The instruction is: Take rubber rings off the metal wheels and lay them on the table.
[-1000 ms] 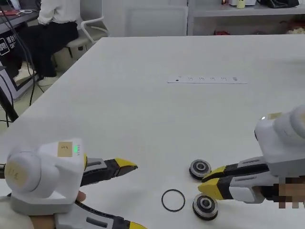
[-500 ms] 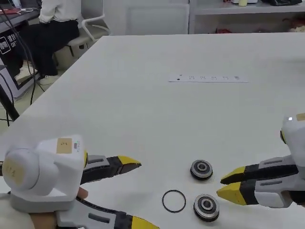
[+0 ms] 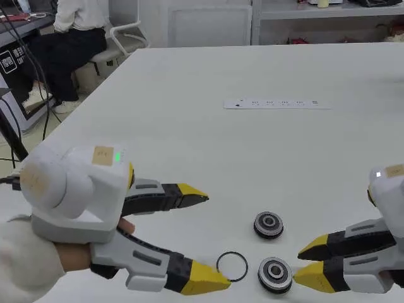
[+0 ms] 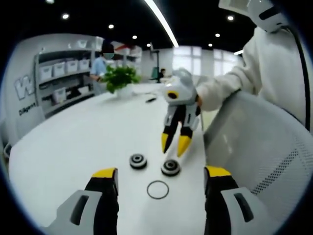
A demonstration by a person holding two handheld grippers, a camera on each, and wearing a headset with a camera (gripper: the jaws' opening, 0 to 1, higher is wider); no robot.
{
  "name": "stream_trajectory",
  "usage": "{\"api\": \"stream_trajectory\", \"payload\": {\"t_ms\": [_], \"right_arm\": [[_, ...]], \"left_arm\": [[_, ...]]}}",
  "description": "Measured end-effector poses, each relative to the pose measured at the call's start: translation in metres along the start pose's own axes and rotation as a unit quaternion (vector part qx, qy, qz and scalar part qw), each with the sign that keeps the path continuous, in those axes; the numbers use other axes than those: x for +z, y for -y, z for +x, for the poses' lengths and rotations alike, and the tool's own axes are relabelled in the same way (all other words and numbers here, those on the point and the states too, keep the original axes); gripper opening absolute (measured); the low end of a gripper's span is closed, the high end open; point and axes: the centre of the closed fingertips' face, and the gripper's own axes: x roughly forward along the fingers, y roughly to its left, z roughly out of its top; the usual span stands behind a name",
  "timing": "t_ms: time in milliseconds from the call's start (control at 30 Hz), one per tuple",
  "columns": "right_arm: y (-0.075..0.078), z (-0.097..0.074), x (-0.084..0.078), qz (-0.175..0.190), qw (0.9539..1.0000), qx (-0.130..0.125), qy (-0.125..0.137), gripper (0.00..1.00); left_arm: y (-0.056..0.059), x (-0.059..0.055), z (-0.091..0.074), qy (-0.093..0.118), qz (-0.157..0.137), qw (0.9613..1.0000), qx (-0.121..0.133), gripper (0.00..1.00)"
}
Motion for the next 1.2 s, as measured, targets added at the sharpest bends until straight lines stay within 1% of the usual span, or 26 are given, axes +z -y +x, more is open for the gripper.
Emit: {"api": "stream_trajectory", "payload": {"t_ms": [33,67,100,133,233,300,333,400,433,467,500,533,567,600,667,700,733,800,833,867,933,1000,1033,1133,1200], "right_arm": [[-0.001,0.001,-0.001,-0.001,1.0,0.002,-0.001,0.2],[-0.002,0.002,-0.002,-0.004,1.0,0.004,-0.003,0.2],[-0.002,0.003,-0.003,-0.006,1.0,0.004,-0.004,0.2],[-0.001,0.004,-0.004,-0.008,0.9999,0.003,-0.005,0.19],[-0.001,0.005,-0.005,-0.006,1.0,0.005,-0.003,0.2],[-0.001,0.005,-0.005,-0.008,0.9999,0.007,-0.003,0.19],[-0.001,0.006,-0.005,-0.012,0.9999,0.006,-0.003,0.19],[-0.001,0.006,-0.005,-0.015,0.9999,0.008,-0.001,0.19],[-0.002,0.006,-0.004,-0.016,0.9998,0.01,0.002,0.19],[-0.002,0.006,-0.003,-0.016,0.9998,0.012,0.004,0.19],[-0.002,0.007,-0.003,-0.019,0.9997,0.013,0.007,0.19],[-0.002,0.007,-0.003,-0.023,0.9996,0.014,0.008,0.19],[-0.002,0.008,-0.003,-0.026,0.9995,0.014,0.009,0.18],[-0.002,0.009,-0.004,-0.026,0.9995,0.014,0.009,0.18],[-0.002,0.009,-0.004,-0.026,0.9995,0.016,0.009,0.19],[-0.003,0.01,-0.005,-0.03,0.9994,0.018,0.007,0.2],[-0.003,0.01,-0.006,-0.036,0.9992,0.019,0.005,0.2],[-0.003,0.011,-0.007,-0.046,0.9988,0.018,0.003,0.2],[-0.003,0.011,-0.007,-0.048,0.9987,0.018,0.003,0.2],[-0.003,0.012,-0.007,-0.049,0.9986,0.019,0.004,0.2],[-0.003,0.013,-0.008,-0.052,0.9985,0.02,0.002,0.19],[-0.004,0.014,-0.01,-0.058,0.9981,0.022,-0.003,0.19],[-0.006,0.015,-0.011,-0.061,0.9978,0.023,-0.004,0.19],[-0.006,0.017,-0.014,-0.07,0.9972,0.025,-0.012,0.19],[-0.007,0.017,-0.013,-0.074,0.9969,0.025,-0.011,0.2]], "left_arm": [[-0.002,0.004,0.002,-0.001,0.001,1.0,0.003,0.71],[-0.004,0.013,0.004,0.003,0.001,1.0,0.005,0.71],[-0.003,0.022,0.005,0.015,0.001,0.9999,0.002,0.71],[-0.003,0.033,0.008,0.03,0.0,0.9995,0.0,0.72],[-0.003,0.052,0.014,0.049,-0.002,0.9988,-0.007,0.72],[-0.004,0.059,0.018,0.052,0.005,0.9986,-0.007,0.7],[-0.004,0.061,0.022,0.051,0.017,0.9985,-0.009,0.69],[-0.005,0.057,0.029,0.038,0.022,0.999,-0.01,0.67],[-0.004,0.052,0.034,0.024,0.015,0.9994,-0.017,0.66],[-0.002,0.049,0.038,0.019,0.016,0.9994,-0.022,0.65],[0.0,0.044,0.043,0.009,0.022,0.9993,-0.028,0.65],[0.001,0.042,0.047,0.006,0.024,0.9992,-0.03,0.64],[0.004,0.036,0.052,-0.004,0.03,0.9989,-0.035,0.62],[0.005,0.032,0.056,-0.007,0.037,0.9987,-0.033,0.59],[-0.001,0.021,0.065,-0.016,0.072,0.9973,-0.003,0.55],[-0.001,0.017,0.068,-0.014,0.082,0.9965,0.006,0.56],[0.006,0.011,0.072,-0.011,0.076,0.997,-0.001,0.57],[0.015,0.004,0.075,-0.01,0.064,0.9978,-0.013,0.54],[0.021,-0.001,0.077,-0.012,0.059,0.9979,-0.025,0.53],[0.025,-0.005,0.078,-0.017,0.062,0.9974,-0.034,0.5],[0.027,-0.008,0.081,-0.016,0.057,0.9976,-0.035,0.47],[0.03,-0.012,0.085,-0.014,0.035,0.9982,-0.047,0.46],[0.029,-0.014,0.086,-0.016,0.03,0.9984,-0.045,0.45],[0.026,-0.018,0.088,-0.016,0.03,0.9985,-0.042,0.42],[0.023,-0.018,0.088,-0.011,0.027,0.9989,-0.036,0.39]]}}
